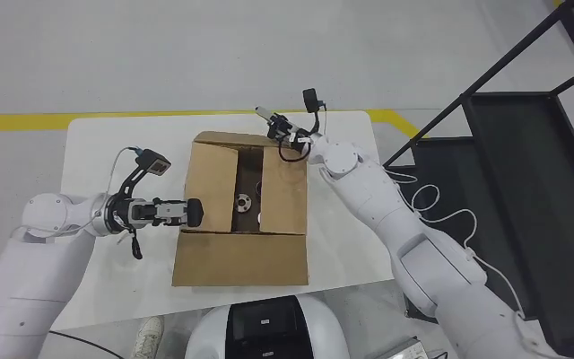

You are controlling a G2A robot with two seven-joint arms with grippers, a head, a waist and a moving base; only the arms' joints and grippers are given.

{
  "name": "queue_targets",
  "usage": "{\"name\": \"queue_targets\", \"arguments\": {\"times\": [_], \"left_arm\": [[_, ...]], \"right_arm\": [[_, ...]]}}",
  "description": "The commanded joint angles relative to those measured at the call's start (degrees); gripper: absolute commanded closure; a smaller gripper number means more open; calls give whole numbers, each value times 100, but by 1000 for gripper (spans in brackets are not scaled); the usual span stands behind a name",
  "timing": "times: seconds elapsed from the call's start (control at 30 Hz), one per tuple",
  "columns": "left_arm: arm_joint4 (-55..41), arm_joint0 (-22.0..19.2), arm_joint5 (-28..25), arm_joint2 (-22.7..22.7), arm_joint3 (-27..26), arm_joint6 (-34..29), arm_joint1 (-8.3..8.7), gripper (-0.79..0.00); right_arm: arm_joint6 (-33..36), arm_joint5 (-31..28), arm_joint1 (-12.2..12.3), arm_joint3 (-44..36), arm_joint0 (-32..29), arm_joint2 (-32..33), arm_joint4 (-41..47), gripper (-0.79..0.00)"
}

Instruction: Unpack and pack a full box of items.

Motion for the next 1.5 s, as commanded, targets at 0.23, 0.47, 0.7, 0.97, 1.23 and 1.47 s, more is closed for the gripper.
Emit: {"name": "queue_targets", "arguments": {"times": [0.23, 0.47, 0.7, 0.97, 1.23, 1.47], "left_arm": [[119, 46, -216, -207, 139, 217, 46, -785], [129, 140, -357, -527, 176, 358, 117, -785], [39, 335, -423, -917, 121, 424, 202, -785], [-151, 504, -461, -1041, 19, 461, 229, -785], [-156, 507, -459, -1036, 17, 460, 229, -785], [-156, 507, -459, -1036, 17, 460, 229, -785]], "right_arm": [[372, -581, 123, -437, -186, 505, 410, -785], [2248, 194, 511, -1953, -969, 1118, 715, -785], [3064, 1470, 854, -4483, -2296, 1412, -73, -785], [2142, 2290, 940, -5950, -3208, 1300, -968, -785], [1886, 2370, 916, -6007, -3275, 1201, -934, -785], [1886, 2370, 916, -6007, -3275, 1201, -934, -785]]}}
